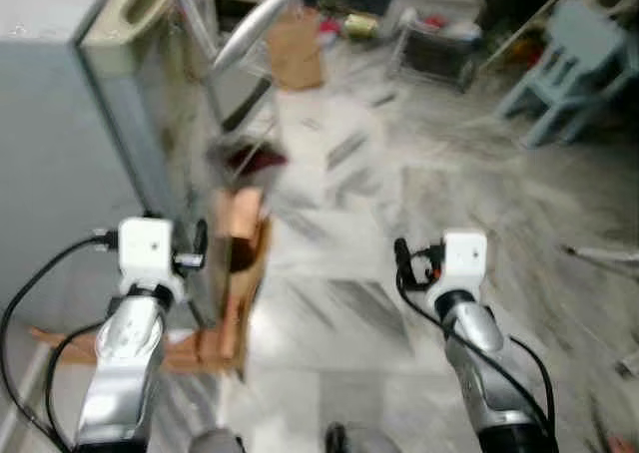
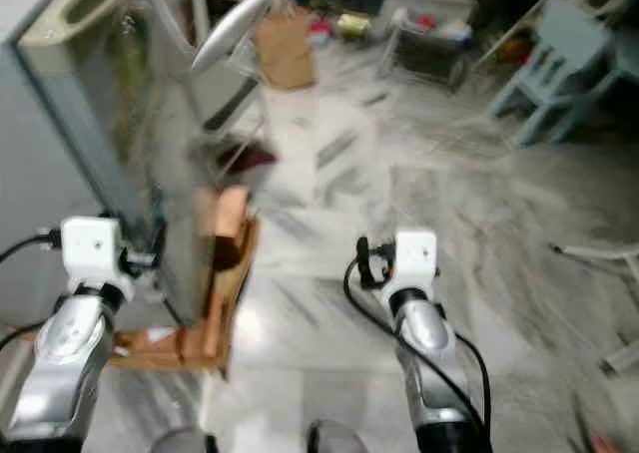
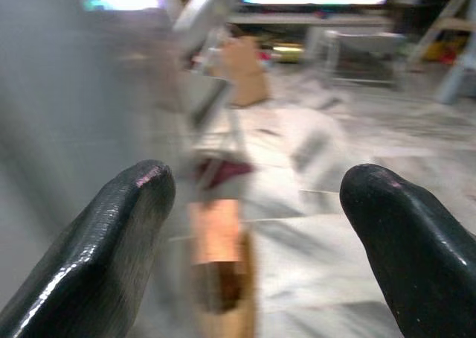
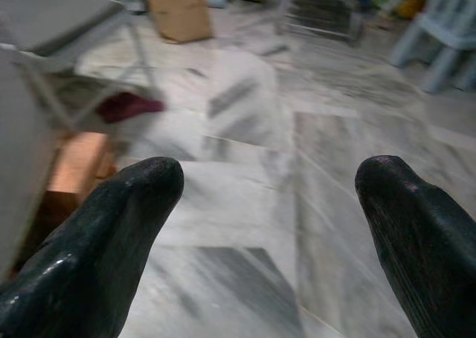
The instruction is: Restocking fridge
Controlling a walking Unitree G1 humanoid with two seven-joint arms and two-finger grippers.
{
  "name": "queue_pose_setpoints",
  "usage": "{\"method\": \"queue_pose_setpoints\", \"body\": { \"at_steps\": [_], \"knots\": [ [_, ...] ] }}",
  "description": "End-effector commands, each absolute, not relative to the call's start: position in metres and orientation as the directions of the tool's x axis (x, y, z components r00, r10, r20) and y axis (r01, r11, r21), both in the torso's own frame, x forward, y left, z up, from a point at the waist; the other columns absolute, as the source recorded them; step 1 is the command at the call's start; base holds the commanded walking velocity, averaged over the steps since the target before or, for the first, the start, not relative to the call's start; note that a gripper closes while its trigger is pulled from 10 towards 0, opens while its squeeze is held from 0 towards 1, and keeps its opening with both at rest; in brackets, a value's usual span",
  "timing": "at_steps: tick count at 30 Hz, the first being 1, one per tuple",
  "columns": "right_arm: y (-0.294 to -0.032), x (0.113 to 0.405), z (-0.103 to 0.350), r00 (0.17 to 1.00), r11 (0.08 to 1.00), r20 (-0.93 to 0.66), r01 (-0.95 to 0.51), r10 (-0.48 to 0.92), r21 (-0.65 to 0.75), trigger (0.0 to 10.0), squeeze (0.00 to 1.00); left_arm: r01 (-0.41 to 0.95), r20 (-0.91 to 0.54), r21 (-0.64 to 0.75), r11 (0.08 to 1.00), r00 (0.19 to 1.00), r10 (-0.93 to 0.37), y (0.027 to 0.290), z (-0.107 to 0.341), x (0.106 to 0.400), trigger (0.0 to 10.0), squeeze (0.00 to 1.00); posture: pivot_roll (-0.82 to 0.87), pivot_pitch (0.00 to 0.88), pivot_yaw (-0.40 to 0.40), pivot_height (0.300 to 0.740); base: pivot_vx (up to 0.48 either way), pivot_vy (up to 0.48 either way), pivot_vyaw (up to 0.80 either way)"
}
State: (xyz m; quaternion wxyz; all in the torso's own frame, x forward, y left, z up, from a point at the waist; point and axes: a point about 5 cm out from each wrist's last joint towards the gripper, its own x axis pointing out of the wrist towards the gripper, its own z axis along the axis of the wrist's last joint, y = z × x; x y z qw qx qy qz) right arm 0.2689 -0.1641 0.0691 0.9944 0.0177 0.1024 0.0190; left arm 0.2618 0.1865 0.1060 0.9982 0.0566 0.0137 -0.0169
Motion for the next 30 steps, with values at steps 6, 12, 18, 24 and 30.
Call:
{"method": "queue_pose_setpoints", "body": {
  "at_steps": [6, 12, 18, 24, 30],
  "knots": [
    [-0.168, 0.265, 0.072, 0.977, 0.999, -0.209, -0.04, 0.044, 0.026, 10.0, 0.0, -0.04, -0.053, 0.115, 0.993, 0.998, 0.046, 0.194, 0.103, 0.266, 10.0, 0.0, 0.11, 0.125, -0.135, 0.74, 0.0, 0.0, -0.11],
    [-0.169, 0.26, 0.071, 0.974, 0.999, -0.222, -0.046, 0.051, 0.029, 10.0, 0.0, -0.146, -0.056, 0.115, 0.982, 0.987, 0.154, 0.211, 0.106, 0.263, 10.0, 0.0, 0.11, 0.141, -0.133, 0.74, 0.0, 0.0, 0.0],
    [-0.163, 0.254, 0.067, 0.954, 0.99, -0.264, -0.125, 0.14, 0.073, 10.0, 0.0, -0.246, -0.058, 0.167, 0.955, 0.964, 0.259, 0.225, 0.106, 0.261, 10.0, 0.0, 0.1, 0.149, -0.13, 0.74, 0.0, 0.0, 0.0],
    [-0.158, 0.251, 0.065, 0.936, 0.979, -0.29, -0.18, 0.2, 0.097, 10.0, 0.0, -0.158, -0.028, 0.146, 0.977, 0.986, 0.163, 0.218, 0.11, 0.277, 10.0, 0.0, 0.1, 0.159, -0.138, 0.74, 0.0, 0.0, 0.0],
    [-0.161, 0.249, 0.07, 0.931, 0.975, -0.292, -0.205, 0.22, 0.082, 10.0, 0.0, -0.164, 0.0, 0.176, 0.971, 0.986, 0.166, 0.227, 0.12, 0.303, 10.0, 0.0, 0.07, 0.166, -0.143, 0.74, 0.0, 0.0, 0.0]
  ]
}}
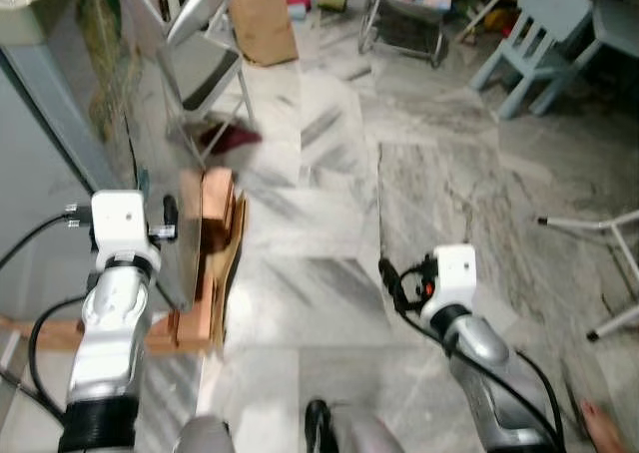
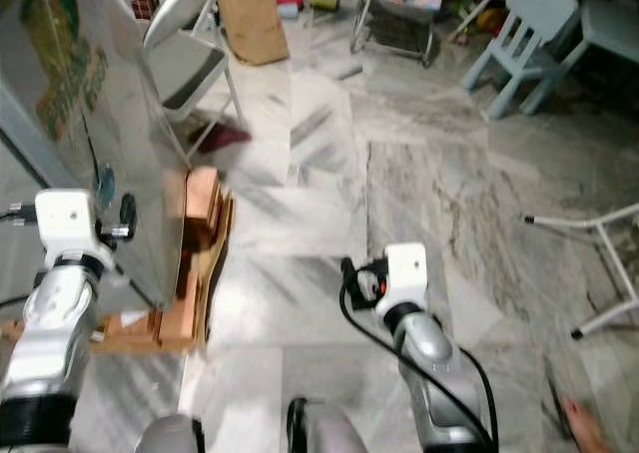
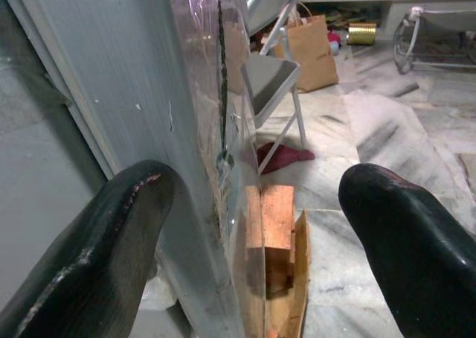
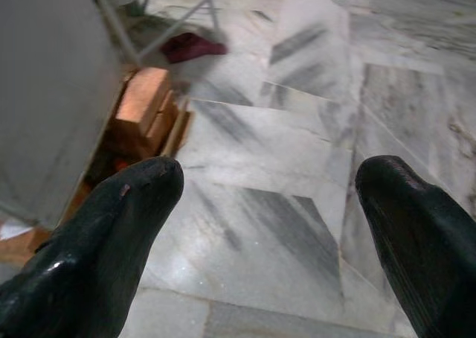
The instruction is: Restocking fridge
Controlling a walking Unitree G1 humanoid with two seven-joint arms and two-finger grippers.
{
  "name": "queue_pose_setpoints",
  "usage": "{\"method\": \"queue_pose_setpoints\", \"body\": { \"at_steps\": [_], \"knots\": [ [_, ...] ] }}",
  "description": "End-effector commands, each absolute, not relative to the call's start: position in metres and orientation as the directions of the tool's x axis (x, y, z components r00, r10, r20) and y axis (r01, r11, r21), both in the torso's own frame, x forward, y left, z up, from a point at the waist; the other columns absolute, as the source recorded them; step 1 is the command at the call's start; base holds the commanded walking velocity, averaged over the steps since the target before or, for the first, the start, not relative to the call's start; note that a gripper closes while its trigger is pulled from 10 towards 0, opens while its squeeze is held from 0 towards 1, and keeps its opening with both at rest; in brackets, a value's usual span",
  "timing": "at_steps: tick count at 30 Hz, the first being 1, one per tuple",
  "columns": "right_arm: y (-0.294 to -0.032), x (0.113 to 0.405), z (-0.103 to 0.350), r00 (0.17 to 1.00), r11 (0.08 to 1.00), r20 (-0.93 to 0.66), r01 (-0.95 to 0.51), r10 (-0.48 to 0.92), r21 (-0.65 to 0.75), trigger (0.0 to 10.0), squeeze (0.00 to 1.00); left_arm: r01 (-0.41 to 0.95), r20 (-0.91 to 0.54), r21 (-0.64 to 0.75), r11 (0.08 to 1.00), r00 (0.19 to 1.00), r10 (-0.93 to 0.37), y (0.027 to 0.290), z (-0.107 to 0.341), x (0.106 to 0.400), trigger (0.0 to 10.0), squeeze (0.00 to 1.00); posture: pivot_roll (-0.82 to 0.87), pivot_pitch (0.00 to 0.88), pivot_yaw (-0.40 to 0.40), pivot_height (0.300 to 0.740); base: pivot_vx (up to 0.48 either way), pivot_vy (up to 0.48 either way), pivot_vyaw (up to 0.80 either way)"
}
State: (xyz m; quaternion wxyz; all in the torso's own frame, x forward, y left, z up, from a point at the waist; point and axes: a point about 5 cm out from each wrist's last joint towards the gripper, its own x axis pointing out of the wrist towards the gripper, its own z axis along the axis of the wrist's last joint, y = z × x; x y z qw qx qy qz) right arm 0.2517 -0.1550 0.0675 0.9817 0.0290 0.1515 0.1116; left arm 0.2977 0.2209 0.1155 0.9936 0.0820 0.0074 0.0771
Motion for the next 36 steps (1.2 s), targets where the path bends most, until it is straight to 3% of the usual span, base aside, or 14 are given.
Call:
{"method": "queue_pose_setpoints", "body": {
  "at_steps": [1, 11, 21, 36],
  "knots": [
    [-0.164, 0.247, 0.07, 0.932, 0.977, -0.293, -0.2, 0.214, 0.077, 10.0, 0.0, -0.176, 0.005, 0.188, 0.966, 0.984, 0.178, 0.231, 0.122, 0.308, 10.0, 0.0, 0.06, 0.166, -0.144, 0.74, 0.0, 0.0, 0.0],
    [-0.178, 0.235, 0.067, 0.921, 0.979, -0.331, -0.194, 0.204, 0.064, 10.0, 0.0, -0.246, 0.0, 0.212, 0.946, 0.968, 0.252, 0.246, 0.123, 0.313, 10.0, 0.0, 0.04, 0.171, -0.139, 0.74, 0.0, 0.0, 0.0],
    [-0.171, 0.232, 0.064, 0.9, 0.966, -0.352, -0.236, 0.259, 0.106, 10.0, 0.0, -0.263, -0.017, 0.216, 0.94, 0.962, 0.273, 0.242, 0.112, 0.3, 10.0, 0.0, 0.06, 0.176, -0.135, 0.74, 0.0, 0.0, 0.0],
    [-0.183, 0.228, 0.06, 0.887, 0.97, -0.392, -0.227, 0.242, 0.085, 10.0, 0.0, -0.129, 0.054, 0.173, 0.976, 0.991, 0.122, 0.217, 0.137, 0.342, 10.0, 0.0, 0.04, 0.172, -0.142, 0.74, 0.0, 0.0, 0.0]
  ]
}}
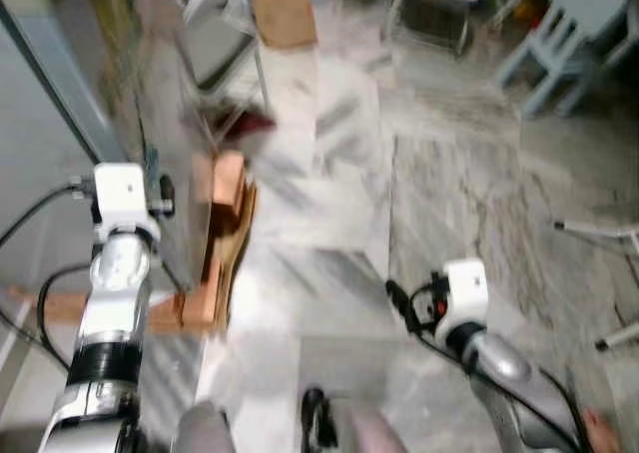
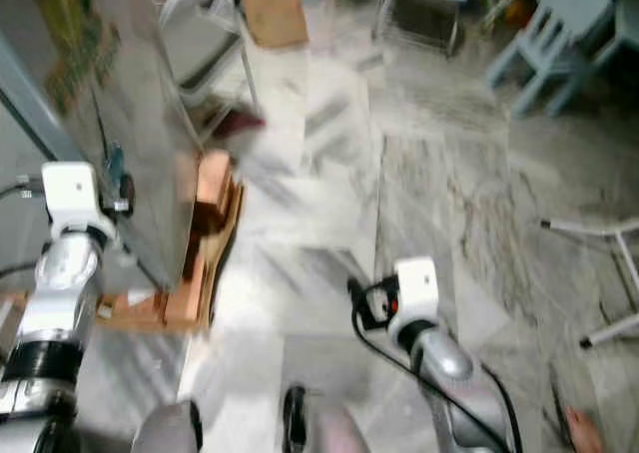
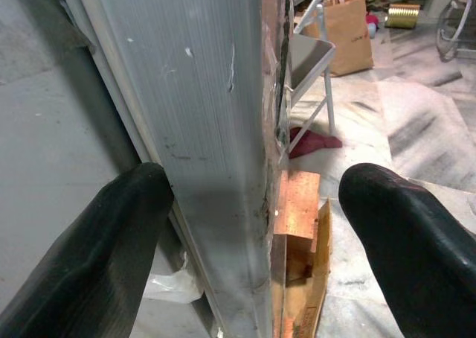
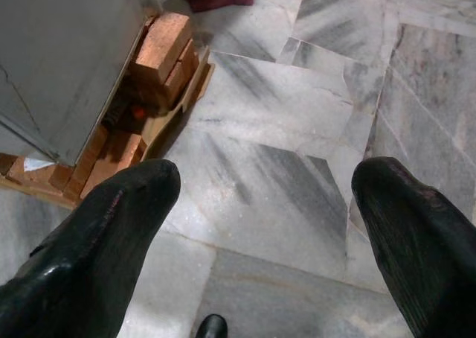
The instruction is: Restocking fridge
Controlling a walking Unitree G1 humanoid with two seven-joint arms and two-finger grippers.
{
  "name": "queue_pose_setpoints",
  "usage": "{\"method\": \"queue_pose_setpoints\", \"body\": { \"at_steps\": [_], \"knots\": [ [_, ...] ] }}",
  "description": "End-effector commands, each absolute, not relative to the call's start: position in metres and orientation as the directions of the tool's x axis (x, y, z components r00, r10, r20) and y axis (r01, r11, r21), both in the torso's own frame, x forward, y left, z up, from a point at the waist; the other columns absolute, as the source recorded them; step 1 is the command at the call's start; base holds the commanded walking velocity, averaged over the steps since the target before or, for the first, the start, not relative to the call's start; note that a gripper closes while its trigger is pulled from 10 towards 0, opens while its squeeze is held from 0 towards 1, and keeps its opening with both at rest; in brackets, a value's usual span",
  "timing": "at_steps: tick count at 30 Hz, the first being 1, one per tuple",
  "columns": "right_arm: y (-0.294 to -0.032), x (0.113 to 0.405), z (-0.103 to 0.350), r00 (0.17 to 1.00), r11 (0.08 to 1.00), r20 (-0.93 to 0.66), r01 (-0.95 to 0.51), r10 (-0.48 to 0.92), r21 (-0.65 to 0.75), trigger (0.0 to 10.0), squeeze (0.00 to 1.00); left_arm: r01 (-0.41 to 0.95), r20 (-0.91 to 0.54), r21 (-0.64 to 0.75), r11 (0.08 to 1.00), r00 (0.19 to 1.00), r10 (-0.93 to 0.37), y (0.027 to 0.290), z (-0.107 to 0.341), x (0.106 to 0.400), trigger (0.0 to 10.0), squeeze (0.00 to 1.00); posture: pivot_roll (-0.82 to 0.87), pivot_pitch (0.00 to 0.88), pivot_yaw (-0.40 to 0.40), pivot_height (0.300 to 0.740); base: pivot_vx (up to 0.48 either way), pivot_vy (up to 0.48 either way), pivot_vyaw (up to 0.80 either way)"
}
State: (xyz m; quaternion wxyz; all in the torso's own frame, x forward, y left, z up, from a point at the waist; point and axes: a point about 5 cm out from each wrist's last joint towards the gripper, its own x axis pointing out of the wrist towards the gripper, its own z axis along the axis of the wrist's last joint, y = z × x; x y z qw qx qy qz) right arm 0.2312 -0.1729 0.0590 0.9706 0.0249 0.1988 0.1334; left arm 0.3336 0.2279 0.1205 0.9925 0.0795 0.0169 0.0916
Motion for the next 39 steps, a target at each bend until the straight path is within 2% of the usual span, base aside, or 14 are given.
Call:
{"method": "queue_pose_setpoints", "body": {
  "at_steps": [1, 4, 8, 9, 11, 16, 20, 24, 27, 32, 35, 39],
  "knots": [
    [-0.186, 0.225, 0.057, 0.879, 0.971, -0.412, -0.227, 0.24, 0.081, 10.0, 0.0, -0.114, 0.06, 0.175, 0.978, 0.993, 0.105, 0.215, 0.14, 0.345, 10.0, 0.0, 0.04, 0.172, -0.142, 0.74, 0.0, 0.0, 0.0],
    [-0.193, 0.212, 0.042, 0.83, 0.967, -0.499, -0.244, 0.249, 0.077, 10.0, 0.0, -0.021, 0.093, 0.203, 0.979, 0.996, 0.002, 0.199, 0.152, 0.354, 10.0, 0.0, 0.05, 0.17, -0.141, 0.74, 0.0, 0.0, 0.0],
    [-0.199, 0.202, 0.034, 0.803, 0.961, -0.533, -0.259, 0.267, 0.092, 10.0, 0.0, 0.201, 0.118, 0.209, 0.957, 0.966, -0.229, 0.156, 0.164, 0.353, 10.0, 0.0, 0.05, 0.167, -0.139, 0.74, 0.0, 0.0, 0.0],
    [-0.202, 0.2, 0.032, 0.797, 0.96, -0.539, -0.259, 0.273, 0.104, 10.0, 0.0, 0.408, 0.101, 0.203, 0.89, 0.895, -0.433, 0.121, 0.165, 0.342, 10.0, 0.0, 0.05, 0.165, -0.137, 0.74, 0.0, 0.0, 0.0],
    [-0.203, 0.199, 0.031, 0.794, 0.958, -0.539, -0.26, 0.282, 0.118, 10.0, 0.0, 0.556, 0.084, 0.184, 0.811, 0.813, -0.576, 0.09, 0.163, 0.325, 10.0, 0.0, 0.05, 0.164, -0.136, 0.74, 0.0, 0.0, 0.0],
    [-0.201, 0.2, 0.03, 0.789, 0.951, -0.532, -0.279, 0.306, 0.133, 10.0, 0.0, 0.657, 0.076, 0.133, 0.742, 0.74, -0.669, 0.063, 0.158, 0.306, 10.0, 0.0, 0.05, 0.16, -0.135, 0.74, 0.0, 0.0, 0.0],
    [-0.198, 0.202, 0.029, 0.784, 0.943, -0.526, -0.302, 0.329, 0.14, 10.0, 0.0, 0.59, 0.075, 0.125, 0.798, 0.796, -0.6, 0.075, 0.154, 0.311, 10.0, 0.0, 0.06, 0.156, -0.135, 0.74, 0.0, 0.0, 0.0],
    [-0.197, 0.203, 0.026, 0.785, 0.938, -0.516, -0.307, 0.344, 0.159, 10.0, 0.0, 0.477, 0.07, 0.139, 0.868, 0.87, -0.489, 0.106, 0.156, 0.318, 10.0, 0.0, 0.07, 0.153, -0.131, 0.74, 0.0, 0.0, 0.0],
    [-0.196, 0.206, 0.026, 0.799, 0.935, -0.486, -0.315, 0.354, 0.164, 10.0, 0.0, 0.368, 0.063, 0.18, 0.912, 0.921, -0.384, 0.131, 0.153, 0.318, 10.0, 0.0, 0.07, 0.15, -0.126, 0.74, 0.0, 0.0, 0.0],
    [-0.19, 0.219, 0.034, 0.833, 0.933, -0.421, -0.325, 0.359, 0.154, 10.0, 0.0, 0.263, 0.044, 0.227, 0.938, 0.959, -0.279, 0.156, 0.143, 0.305, 10.0, 0.0, 0.08, 0.16, -0.104, 0.74, 0.0, 0.0, 0.0],
    [-0.183, 0.227, 0.045, 0.856, 0.933, -0.37, -0.33, 0.361, 0.146, 10.0, 0.0, 0.198, 0.054, 0.199, 0.96, 0.976, -0.213, 0.165, 0.142, 0.295, 10.0, 0.0, 0.1, 0.173, -0.101, 0.74, 0.109, -0.116, 0.0],
    [-0.171, 0.238, 0.064, 0.878, 0.927, -0.299, -0.35, 0.374, 0.133, 10.0, 0.0, 0.193, 0.045, 0.21, 0.958, 0.977, -0.207, 0.162, 0.141, 0.278, 10.0, 0.0, 0.1, 0.184, -0.093, 0.74, 0.334, -0.341, 0.0]
  ]
}}
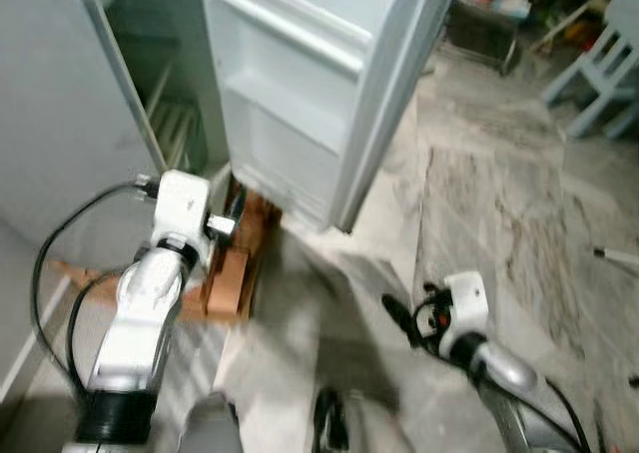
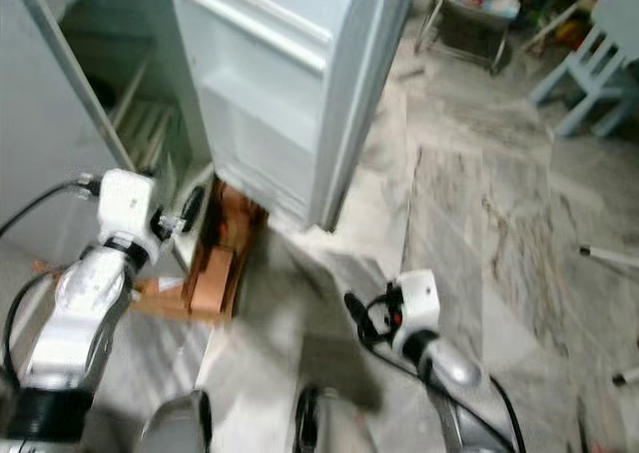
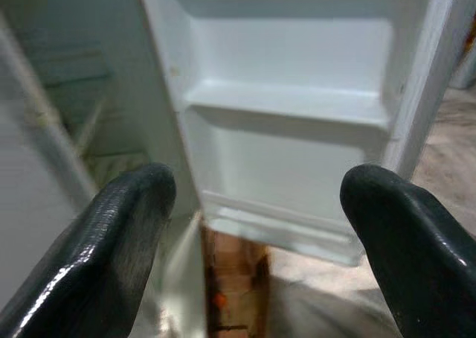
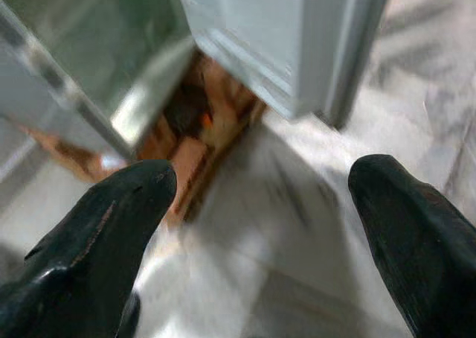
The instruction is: Restocking fridge
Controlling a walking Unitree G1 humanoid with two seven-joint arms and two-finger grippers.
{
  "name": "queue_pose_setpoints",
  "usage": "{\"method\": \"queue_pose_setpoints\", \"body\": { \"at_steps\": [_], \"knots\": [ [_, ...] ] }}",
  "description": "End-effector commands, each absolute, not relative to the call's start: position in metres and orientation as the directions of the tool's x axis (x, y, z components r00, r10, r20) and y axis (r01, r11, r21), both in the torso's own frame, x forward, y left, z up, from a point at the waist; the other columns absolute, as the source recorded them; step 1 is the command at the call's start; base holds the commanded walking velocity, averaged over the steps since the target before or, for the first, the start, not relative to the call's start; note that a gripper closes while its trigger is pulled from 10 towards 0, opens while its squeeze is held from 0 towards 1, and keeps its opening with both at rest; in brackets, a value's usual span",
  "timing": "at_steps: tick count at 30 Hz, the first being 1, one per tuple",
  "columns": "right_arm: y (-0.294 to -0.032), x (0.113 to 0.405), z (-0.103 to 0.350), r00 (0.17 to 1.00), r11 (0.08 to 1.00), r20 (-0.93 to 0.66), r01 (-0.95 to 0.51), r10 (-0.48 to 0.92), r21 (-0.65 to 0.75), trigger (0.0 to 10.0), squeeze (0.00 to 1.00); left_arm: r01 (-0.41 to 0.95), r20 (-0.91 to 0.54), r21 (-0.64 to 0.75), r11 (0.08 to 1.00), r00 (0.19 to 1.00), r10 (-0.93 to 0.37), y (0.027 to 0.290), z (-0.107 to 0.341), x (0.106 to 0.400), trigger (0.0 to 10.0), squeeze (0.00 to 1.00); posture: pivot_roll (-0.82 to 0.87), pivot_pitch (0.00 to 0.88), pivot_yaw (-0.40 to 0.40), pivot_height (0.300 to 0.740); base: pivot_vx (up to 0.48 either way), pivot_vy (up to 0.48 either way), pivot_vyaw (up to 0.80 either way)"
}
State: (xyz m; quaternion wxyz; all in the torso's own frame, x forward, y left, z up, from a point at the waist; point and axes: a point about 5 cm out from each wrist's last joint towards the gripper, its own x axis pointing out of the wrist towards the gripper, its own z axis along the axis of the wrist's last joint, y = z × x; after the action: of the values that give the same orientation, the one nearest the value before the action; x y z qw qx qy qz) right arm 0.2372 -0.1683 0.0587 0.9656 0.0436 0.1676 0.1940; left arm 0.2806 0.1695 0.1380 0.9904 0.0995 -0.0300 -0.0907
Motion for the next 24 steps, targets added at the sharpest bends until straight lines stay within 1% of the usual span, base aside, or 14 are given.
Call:
{"method": "queue_pose_setpoints", "body": {
  "at_steps": [1, 5, 10, 14, 15, 22, 24],
  "knots": [
    [-0.169, 0.241, 0.067, 0.882, 0.927, -0.287, -0.352, 0.375, 0.13, 10.0, 0.0, 0.198, 0.04, 0.21, 0.957, 0.977, -0.211, 0.162, 0.14, 0.275, 10.0, 0.0, 0.1, 0.187, -0.096, 0.74, 0.337, -0.337, 0.0],
    [-0.16, 0.251, 0.079, 0.897, 0.93, -0.246, -0.348, 0.368, 0.122, 10.0, 0.0, 0.175, 0.005, 0.203, 0.963, 0.984, -0.18, 0.169, 0.129, 0.27, 10.0, 0.0, 0.09, 0.176, -0.104, 0.74, 0.343, -0.332, 0.0],
    [-0.157, 0.252, 0.079, 0.904, 0.936, -0.244, -0.328, 0.35, 0.126, 10.0, 0.0, 0.179, -0.029, 0.191, 0.965, 0.984, -0.177, 0.167, 0.125, 0.264, 10.0, 0.0, 0.1, 0.163, -0.11, 0.74, 0.299, -0.37, 0.0],
    [-0.152, 0.249, 0.075, 0.9, 0.937, -0.264, -0.322, 0.347, 0.135, 10.0, 0.0, 0.203, -0.06, 0.176, 0.963, 0.979, -0.196, 0.165, 0.118, 0.258, 10.0, 0.0, 0.1, 0.151, -0.111, 0.74, 0.0, -0.43, 0.0],
    [-0.149, 0.25, 0.073, 0.901, 0.938, -0.266, -0.318, 0.344, 0.134, 10.0, 0.0, 0.215, -0.069, 0.182, 0.96, 0.976, -0.205, 0.162, 0.113, 0.258, 10.0, 0.0, 0.1, 0.127, -0.116, 0.74, 0.304, -0.368, 0.0],
    [-0.145, 0.256, 0.079, 0.909, 0.94, -0.243, -0.313, 0.338, 0.139, 10.0, 0.0, 0.214, -0.054, 0.18, 0.96, 0.977, -0.207, 0.157, 0.119, 0.267, 10.0, 0.0, 0.1, 0.118, -0.115, 0.74, 0.372, -0.294, 0.0],
    [-0.145, 0.257, 0.08, 0.91, 0.94, -0.243, -0.311, 0.337, 0.138, 10.0, 0.0, 0.222, -0.05, 0.18, 0.958, 0.975, -0.217, 0.155, 0.12, 0.269, 10.0, 0.0, 0.1, 0.116, -0.114, 0.74, 0.431, 0.0, 0.0]
  ]
}}
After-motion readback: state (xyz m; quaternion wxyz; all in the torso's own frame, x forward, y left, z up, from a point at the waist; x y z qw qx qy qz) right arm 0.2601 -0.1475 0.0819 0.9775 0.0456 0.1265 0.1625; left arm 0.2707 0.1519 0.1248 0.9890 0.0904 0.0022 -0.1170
